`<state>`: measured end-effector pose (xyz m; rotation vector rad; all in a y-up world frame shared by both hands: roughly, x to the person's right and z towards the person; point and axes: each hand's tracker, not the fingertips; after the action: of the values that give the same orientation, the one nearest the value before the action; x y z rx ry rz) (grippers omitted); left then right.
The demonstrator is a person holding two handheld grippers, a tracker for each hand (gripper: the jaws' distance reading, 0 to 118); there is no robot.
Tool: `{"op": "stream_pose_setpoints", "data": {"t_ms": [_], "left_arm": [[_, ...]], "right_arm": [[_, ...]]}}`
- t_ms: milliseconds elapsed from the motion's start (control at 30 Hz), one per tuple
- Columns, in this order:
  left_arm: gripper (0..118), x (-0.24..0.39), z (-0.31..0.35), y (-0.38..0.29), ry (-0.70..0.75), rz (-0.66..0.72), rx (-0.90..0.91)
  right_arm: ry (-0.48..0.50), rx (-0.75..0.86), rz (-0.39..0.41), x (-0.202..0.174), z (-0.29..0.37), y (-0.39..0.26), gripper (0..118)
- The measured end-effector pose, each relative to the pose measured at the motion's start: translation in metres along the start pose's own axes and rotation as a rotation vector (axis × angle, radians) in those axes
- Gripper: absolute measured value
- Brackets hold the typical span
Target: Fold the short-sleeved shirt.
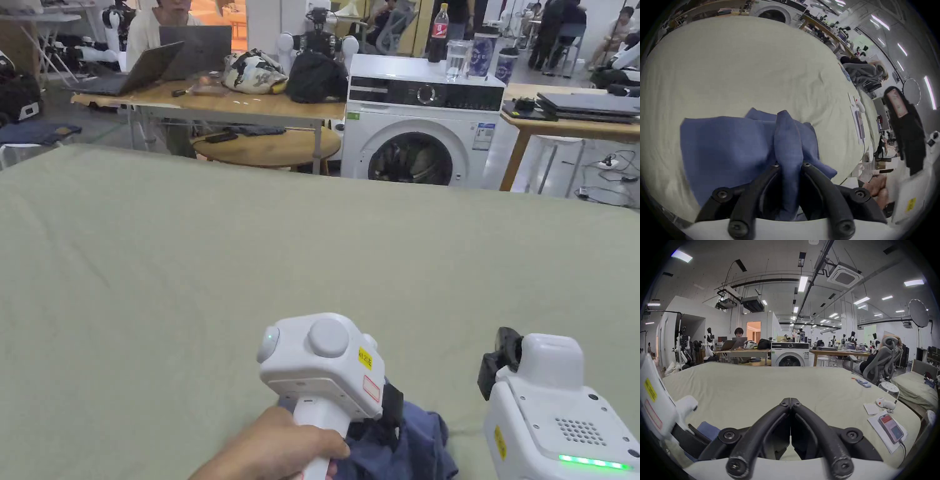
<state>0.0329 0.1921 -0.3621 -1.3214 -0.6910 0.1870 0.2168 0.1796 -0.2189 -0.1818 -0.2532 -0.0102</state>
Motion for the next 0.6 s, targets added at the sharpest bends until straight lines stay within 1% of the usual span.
{"op": "stream_pose_setpoints", "data": {"t_ms": [33, 100, 133, 167, 200, 300, 367, 400, 433, 467, 500, 567, 600], "left_arm": [[16, -0.003, -0.003, 0.001, -0.003, 0.006, -0.005], [37, -0.016, 0.003, 0.000, -0.111, 0.064, 0.001], [45, -0.021, 0.006, 0.000, -0.156, 0.089, 0.007], [49, -0.024, 0.013, -0.002, -0.186, 0.098, 0.018], [51, -0.025, 0.022, -0.003, -0.186, 0.082, 0.027], [51, -0.035, 0.052, -0.006, -0.265, 0.054, 0.080], [50, -0.044, 0.062, -0.008, -0.269, 0.041, 0.108], [46, -0.048, 0.062, -0.009, -0.255, 0.027, 0.128], [30, -0.049, 0.058, -0.009, -0.214, 0.018, 0.139], [16, -0.049, 0.052, -0.009, -0.191, 0.025, 0.127], [12, -0.051, 0.041, -0.008, -0.189, 0.032, 0.106], [9, -0.052, 0.015, -0.010, -0.225, 0.058, 0.047], [8, -0.049, 0.003, -0.011, -0.281, 0.041, 0.015]], "right_arm": [[-0.005, 0.007, -0.001, 0.003, 0.001, 0.000, 0], [-0.013, 0.017, 0.001, 0.007, 0.002, 0.001, 0], [-0.017, 0.016, 0.006, 0.009, 0.002, 0.002, 0], [-0.019, 0.014, 0.011, 0.010, 0.002, 0.002, 0], [-0.019, 0.012, 0.014, 0.012, 0.002, 0.002, 0], [-0.021, 0.007, 0.018, 0.014, 0.002, 0.002, 0], [-0.021, 0.005, 0.019, 0.015, 0.002, 0.002, 0], [-0.020, 0.007, 0.020, 0.015, 0.002, 0.001, 0], [-0.022, 0.012, 0.019, 0.014, 0.003, 0.001, 0], [-0.024, 0.019, 0.019, 0.014, 0.004, 0.001, 0], [-0.024, 0.027, 0.018, 0.013, 0.004, 0.001, 0], [-0.025, 0.044, 0.010, 0.011, 0.006, 0.001, 0], [-0.018, 0.056, 0.002, 0.011, 0.008, 0.001, 0]]}}
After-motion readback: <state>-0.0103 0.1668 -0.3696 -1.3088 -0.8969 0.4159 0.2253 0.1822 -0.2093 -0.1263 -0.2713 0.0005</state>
